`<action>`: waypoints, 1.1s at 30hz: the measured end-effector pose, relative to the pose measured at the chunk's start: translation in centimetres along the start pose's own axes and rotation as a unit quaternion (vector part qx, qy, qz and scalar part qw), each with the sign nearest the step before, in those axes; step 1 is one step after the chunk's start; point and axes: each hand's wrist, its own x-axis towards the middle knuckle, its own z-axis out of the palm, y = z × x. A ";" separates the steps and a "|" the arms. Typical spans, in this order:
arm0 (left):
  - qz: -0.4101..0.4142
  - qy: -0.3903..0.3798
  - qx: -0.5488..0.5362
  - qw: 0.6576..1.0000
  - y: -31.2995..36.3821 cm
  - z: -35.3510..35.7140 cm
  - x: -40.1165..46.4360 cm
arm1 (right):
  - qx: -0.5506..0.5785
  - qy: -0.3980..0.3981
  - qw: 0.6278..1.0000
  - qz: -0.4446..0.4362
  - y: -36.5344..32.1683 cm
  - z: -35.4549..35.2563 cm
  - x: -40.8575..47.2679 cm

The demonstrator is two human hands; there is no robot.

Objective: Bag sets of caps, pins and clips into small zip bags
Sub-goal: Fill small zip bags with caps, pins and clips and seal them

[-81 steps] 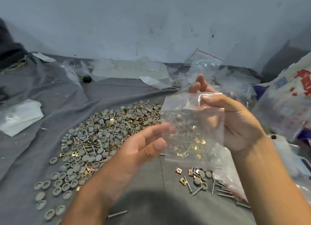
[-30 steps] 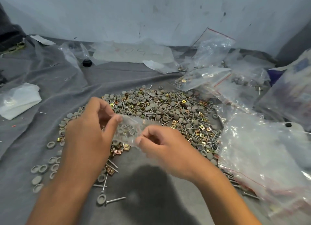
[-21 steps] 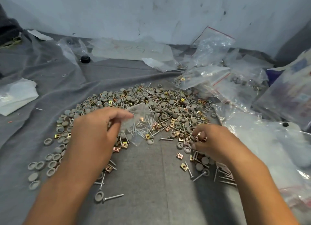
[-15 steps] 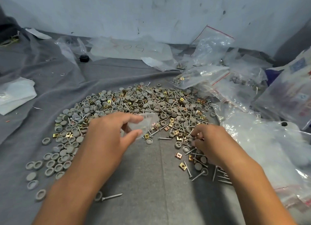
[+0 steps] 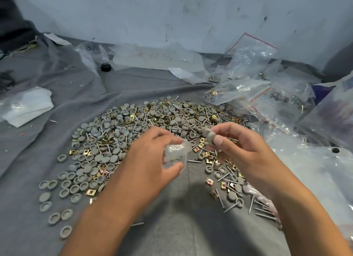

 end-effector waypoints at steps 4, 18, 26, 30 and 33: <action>0.006 0.003 -0.004 1.000 -0.2 -0.1 0.3 | -0.221 0.021 0.964 -0.146 -0.3 2.3 -0.5; 0.026 0.002 -0.018 0.999 0.2 -0.2 0.1 | -0.367 0.112 0.881 -0.277 -0.1 4.8 -0.5; 0.021 0.025 0.002 0.999 0.3 -0.9 -0.1 | -0.297 0.171 0.913 -0.221 -0.6 2.3 -0.5; 0.001 0.209 -0.016 0.978 0.1 -2.4 -0.1 | -0.390 0.076 0.916 0.064 0.9 -1.1 -0.5; -0.007 0.230 0.007 0.973 -0.3 -2.9 0.0 | -0.471 -0.028 0.869 0.146 2.2 -1.9 -0.6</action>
